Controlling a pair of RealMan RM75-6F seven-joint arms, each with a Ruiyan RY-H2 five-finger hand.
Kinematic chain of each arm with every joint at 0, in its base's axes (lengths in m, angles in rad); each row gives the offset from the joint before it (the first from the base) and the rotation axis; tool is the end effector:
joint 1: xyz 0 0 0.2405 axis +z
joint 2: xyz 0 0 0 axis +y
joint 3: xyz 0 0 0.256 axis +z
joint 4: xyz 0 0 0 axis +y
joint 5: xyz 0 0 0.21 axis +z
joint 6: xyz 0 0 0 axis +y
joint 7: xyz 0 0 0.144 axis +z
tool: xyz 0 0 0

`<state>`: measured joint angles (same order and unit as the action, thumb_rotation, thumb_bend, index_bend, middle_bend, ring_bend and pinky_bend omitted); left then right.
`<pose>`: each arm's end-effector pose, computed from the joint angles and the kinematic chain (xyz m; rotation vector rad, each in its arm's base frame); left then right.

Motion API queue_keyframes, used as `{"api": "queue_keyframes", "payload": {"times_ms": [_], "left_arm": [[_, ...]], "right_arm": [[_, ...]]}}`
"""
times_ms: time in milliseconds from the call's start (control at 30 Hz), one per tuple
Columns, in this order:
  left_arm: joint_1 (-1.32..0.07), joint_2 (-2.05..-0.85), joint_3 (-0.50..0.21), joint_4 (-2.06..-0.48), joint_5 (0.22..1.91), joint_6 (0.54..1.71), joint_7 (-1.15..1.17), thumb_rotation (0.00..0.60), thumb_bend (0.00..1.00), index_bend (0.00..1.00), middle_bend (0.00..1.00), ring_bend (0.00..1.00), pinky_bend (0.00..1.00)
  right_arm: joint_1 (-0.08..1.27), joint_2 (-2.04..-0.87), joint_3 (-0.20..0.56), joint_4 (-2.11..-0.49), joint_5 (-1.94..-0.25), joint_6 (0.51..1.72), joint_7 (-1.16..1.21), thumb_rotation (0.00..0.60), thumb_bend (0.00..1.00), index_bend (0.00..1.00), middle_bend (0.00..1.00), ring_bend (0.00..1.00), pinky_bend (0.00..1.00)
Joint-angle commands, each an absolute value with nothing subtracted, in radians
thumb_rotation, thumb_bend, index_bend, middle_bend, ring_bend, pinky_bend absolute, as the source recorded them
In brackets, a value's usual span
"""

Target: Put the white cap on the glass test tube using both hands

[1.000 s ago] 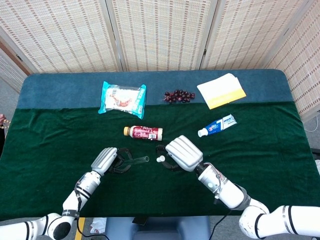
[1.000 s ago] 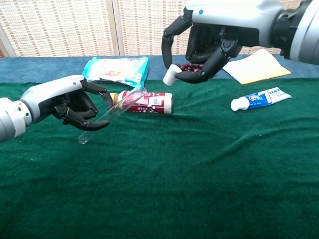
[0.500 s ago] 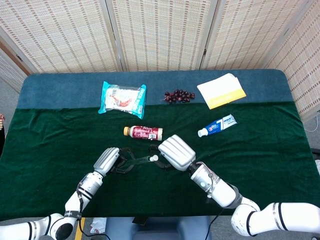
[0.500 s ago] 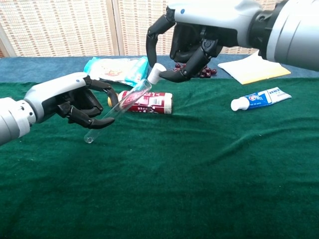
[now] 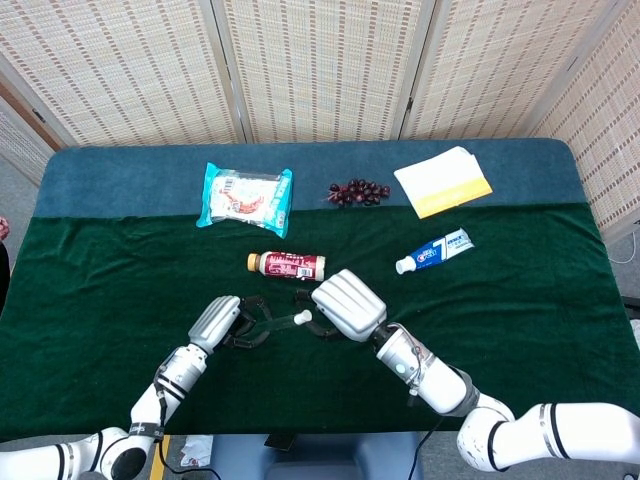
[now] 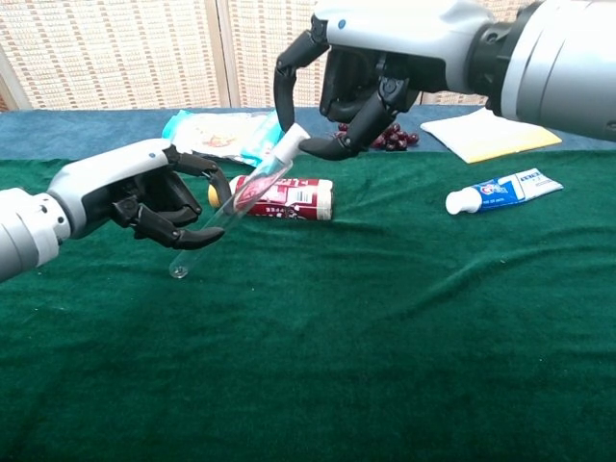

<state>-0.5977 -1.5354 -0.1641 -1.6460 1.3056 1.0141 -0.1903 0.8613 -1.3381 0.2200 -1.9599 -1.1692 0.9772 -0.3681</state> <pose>-0.1359 0.2902 -0.0145 -1.6974 -1.5287 -1.3498 -0.0294 -0.2948 0.0353 2.0993 -0.8847 1.2519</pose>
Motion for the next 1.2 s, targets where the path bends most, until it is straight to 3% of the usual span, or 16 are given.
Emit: {"api": "queue_keyframes", "payload": {"times_ms": [33,1200], "left_arm": [[-0.598,-1.534,-0.163,-1.648,1.307,1.014,-0.192,0.600,0.53,0.66,1.00,1.00,0.89],[-0.603,-1.528,-0.163,-1.661,1.283,1.013,-0.169,0.600,0.53,0.67,1.00,1.00,0.89]], "right_arm": [[0.863,-1.341,0.219,-1.957,-1.168,0.978,-0.369,0.584,0.59,0.70,0.99,1.00,1.00],[0.908,-1.401,0.197,-1.923,-1.114,0.975,-0.446,0.577,0.59,0.69,0.99,1.00,1.00]]}}
